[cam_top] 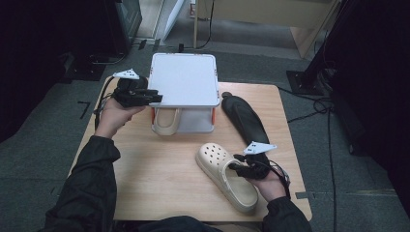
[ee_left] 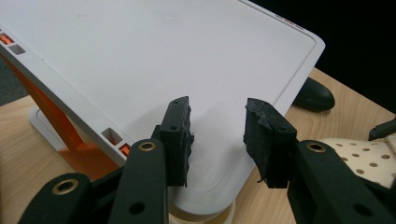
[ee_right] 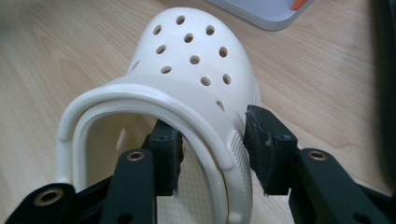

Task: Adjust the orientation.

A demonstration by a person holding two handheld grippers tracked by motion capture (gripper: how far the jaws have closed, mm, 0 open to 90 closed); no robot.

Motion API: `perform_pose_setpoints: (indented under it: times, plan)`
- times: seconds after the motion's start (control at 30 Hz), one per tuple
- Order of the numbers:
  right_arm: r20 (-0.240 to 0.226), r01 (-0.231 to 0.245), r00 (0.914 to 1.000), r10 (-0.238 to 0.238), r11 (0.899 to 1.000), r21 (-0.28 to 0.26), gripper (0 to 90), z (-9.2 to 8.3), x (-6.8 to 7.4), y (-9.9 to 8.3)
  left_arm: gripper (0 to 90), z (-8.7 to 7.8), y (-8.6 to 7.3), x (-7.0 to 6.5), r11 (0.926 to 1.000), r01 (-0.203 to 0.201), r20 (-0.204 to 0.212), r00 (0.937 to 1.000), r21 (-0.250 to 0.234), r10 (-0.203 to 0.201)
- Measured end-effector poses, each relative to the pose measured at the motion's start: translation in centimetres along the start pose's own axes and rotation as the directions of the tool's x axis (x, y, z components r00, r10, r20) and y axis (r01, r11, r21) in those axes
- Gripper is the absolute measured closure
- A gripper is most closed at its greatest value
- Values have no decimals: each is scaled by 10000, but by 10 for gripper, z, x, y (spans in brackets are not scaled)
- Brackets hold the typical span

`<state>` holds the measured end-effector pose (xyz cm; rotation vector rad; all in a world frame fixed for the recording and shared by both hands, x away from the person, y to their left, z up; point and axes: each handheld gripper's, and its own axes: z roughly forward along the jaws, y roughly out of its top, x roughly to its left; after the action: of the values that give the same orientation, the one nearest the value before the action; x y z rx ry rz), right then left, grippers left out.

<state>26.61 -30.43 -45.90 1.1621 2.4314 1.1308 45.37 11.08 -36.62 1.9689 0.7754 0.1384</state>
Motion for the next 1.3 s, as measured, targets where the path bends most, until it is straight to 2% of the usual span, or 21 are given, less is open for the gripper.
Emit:
perform_pose_setpoints:
  times: [0.1, 0.27, 0.37, 0.57, 0.63, 0.87, 0.93, 1.03, 1.07, 1.1, 1.3]
  plan:
    - [270, -75, 9996, 75, 10000, 12, 603, 1, 3, 0, 618, 0, 0, 0, 10000, 12, -3, 10000, -4, -12]
    - [597, -523, 9968, 525, 9986, -58, 626, 4, 9, 5, 618, 0, 0, -1, 10000, -38, -44, 10000, 21, 38]
    - [624, -770, 9951, 772, 9970, -69, 624, 7, 13, 9, 618, 1, 0, -1, 10000, -11, -44, 10000, 10, 11]
    - [393, -1045, 9937, 1047, 9945, -79, 591, 14, 22, 14, 619, 1, 0, -1, 10000, -8, -40, 10000, 4, 8]
    - [153, -1498, 9886, 1500, 9886, -133, 571, 16, 24, 14, 619, 1, 0, -1, 10000, -34, -61, 10000, 16, 34]
    - [-239, -1847, 9826, 1840, 9822, -338, 494, 22, 28, 17, 621, 1, 0, -1, 10000, -24, -66, 10000, 4, 24]
    - [-260, -1817, 9832, 1808, 9826, -384, 487, 24, 28, 17, 621, 1, 0, -1, 10000, -31, -34, 10000, -6, 31]
    - [-22, -1358, 9907, 1358, 9900, -395, 477, 27, 28, 17, 622, 2, 0, -2, 10000, -68, 18, 10000, -14, 68]
    - [-22, -1358, 9907, 1358, 9900, -395, 477, 27, 28, 17, 622, 2, 0, -2, 10000, -68, 18, 10000, -14, 68]
    - [283, -965, 9949, 973, 9949, -287, 483, 32, 28, 17, 622, 2, 0, -2, 10000, -77, 6, 10000, -14, 77]
    - [974, -493, 9938, 536, 9977, -460, 601, 31, 33, 22, 624, 2, 0, -1, 10000, -69, 44, 10000, -51, 69]
